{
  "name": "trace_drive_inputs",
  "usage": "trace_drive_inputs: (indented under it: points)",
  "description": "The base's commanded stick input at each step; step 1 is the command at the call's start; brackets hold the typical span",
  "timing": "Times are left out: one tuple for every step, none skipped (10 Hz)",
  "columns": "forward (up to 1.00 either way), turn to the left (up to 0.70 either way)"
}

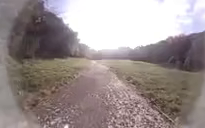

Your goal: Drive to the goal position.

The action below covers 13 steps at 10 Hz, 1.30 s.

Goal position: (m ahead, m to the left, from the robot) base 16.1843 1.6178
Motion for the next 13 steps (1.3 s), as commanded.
trace_drive_inputs:
  points:
    - [0.70, 0.00]
    - [0.70, 0.00]
    - [0.70, 0.00]
    - [0.70, 0.00]
    - [0.70, -0.14]
    - [0.70, -0.14]
    - [0.70, -0.10]
    - [0.70, -0.04]
    - [0.70, 0.00]
    - [0.70, 0.00]
    - [0.70, 0.00]
    - [0.70, 0.00]
    - [0.70, 0.00]
